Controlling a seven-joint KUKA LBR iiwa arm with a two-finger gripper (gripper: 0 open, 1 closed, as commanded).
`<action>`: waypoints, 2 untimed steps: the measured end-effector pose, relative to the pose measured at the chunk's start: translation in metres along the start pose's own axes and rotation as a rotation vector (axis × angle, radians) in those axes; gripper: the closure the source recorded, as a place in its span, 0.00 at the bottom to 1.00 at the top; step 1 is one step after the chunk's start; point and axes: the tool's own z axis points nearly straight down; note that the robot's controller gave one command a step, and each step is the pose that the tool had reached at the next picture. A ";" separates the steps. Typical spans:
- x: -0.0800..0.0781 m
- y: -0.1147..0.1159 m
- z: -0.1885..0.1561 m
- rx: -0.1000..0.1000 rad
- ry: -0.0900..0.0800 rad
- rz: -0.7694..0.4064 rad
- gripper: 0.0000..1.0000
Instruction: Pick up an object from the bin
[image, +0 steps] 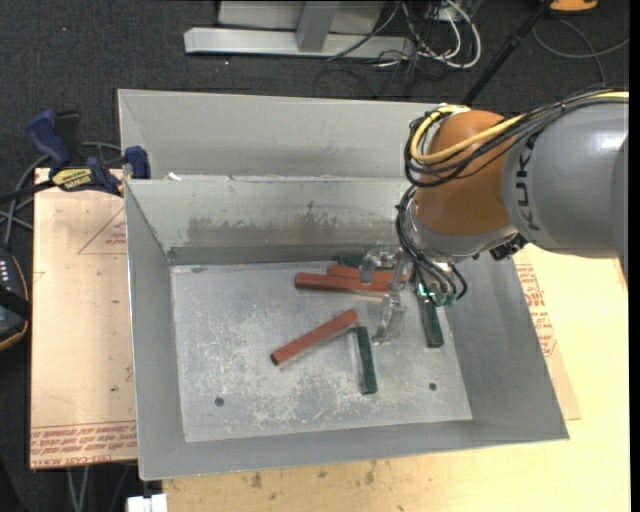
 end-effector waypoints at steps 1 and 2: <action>0.033 0.045 0.071 -0.001 0.001 -0.112 0.00; 0.029 0.043 0.066 0.000 -0.008 -0.109 1.00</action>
Offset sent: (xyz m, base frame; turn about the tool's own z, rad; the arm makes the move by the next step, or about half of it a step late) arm -0.0306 0.0423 -0.0669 -0.1091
